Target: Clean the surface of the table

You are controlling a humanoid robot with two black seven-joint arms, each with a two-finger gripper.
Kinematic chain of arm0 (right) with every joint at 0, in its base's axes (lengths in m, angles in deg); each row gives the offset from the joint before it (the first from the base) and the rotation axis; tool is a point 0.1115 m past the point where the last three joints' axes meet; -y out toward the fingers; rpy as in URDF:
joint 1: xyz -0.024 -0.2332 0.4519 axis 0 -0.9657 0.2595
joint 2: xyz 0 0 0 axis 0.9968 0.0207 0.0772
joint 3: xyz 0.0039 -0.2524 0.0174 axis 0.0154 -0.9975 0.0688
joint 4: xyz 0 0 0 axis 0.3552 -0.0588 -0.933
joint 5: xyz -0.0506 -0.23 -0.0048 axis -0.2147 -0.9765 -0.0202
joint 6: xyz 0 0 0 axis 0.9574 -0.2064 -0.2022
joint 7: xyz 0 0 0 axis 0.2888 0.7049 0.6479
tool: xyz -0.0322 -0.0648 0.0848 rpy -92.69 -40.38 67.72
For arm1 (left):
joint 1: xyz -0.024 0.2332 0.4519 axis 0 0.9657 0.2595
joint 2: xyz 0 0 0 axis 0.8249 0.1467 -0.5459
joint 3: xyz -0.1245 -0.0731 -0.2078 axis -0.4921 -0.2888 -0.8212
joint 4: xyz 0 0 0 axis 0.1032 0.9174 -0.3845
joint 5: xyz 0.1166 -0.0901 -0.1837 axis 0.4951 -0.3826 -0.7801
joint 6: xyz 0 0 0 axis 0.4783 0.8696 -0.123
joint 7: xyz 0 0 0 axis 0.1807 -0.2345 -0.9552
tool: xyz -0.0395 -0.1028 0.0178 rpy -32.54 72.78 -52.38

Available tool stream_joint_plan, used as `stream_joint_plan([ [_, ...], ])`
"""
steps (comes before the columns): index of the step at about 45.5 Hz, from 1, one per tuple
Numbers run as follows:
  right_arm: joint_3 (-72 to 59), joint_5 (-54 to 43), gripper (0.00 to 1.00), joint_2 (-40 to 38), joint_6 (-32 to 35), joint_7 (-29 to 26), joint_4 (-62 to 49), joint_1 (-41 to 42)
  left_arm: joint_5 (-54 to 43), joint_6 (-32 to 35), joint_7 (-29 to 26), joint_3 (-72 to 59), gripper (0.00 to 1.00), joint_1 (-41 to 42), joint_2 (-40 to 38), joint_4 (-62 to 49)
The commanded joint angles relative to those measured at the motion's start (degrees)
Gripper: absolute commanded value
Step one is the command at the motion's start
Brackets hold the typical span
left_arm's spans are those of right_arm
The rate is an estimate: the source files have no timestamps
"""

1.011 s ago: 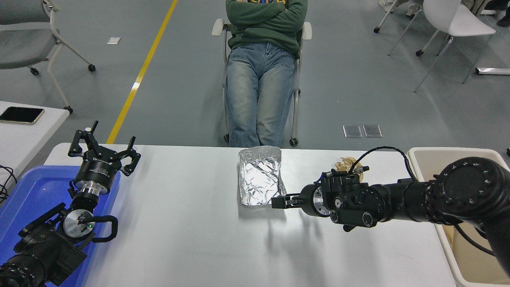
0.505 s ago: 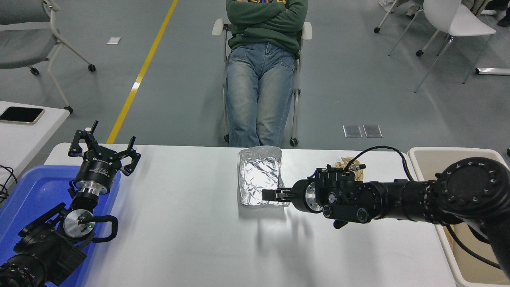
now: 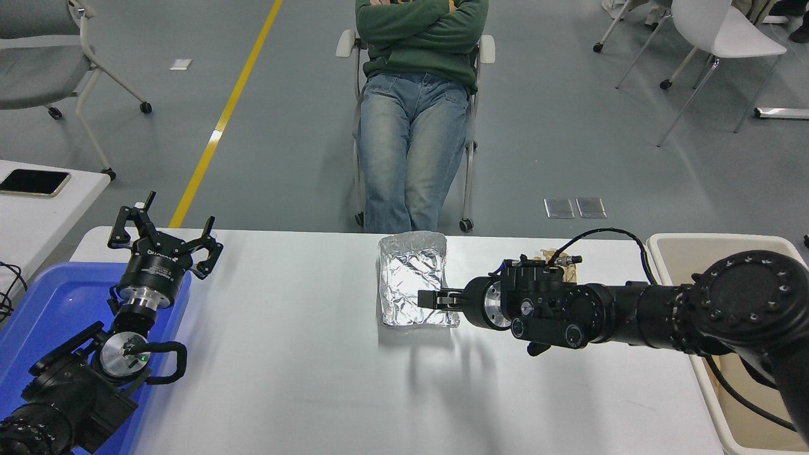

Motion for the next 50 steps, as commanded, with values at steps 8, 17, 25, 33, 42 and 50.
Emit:
stream_joint_plan([
  [8, -0.1, -1.2, 0.85, 0.0, 0.7, 0.0, -0.2, -0.8, 0.0, 0.0, 0.0, 0.0, 1.0, -0.1, 0.0, 0.0],
  [17, 0.0, -1.6, 0.84, 0.0, 0.8, 0.0, -0.6, -1.1, -0.1, 0.0, 0.0, 0.0, 1.0, 0.0, 0.0, 0.0],
  [25, 0.5, -0.9, 0.84, 0.0, 0.9, 0.0, -2.7, -3.1, 0.0, 0.0, 0.0, 0.0, 1.0, -0.1, 0.0, 0.0],
  [33, 0.8, -0.9, 0.83, 0.0, 0.9, 0.0, -3.2, -4.0, 0.0, 0.0, 0.0, 0.0, 1.0, -0.1, 0.0, 0.0],
  [42, 0.8, -1.0, 0.8, 0.0, 0.9, 0.0, -4.4, -4.3, -0.1, 0.0, 0.0, 0.0, 1.0, -0.1, 0.0, 0.0],
  [50, 0.8, -1.6, 0.68, 0.0, 1.4, 0.0, -4.7, -4.4, -0.1, 0.0, 0.0, 0.0, 1.0, -0.1, 0.0, 0.0],
])
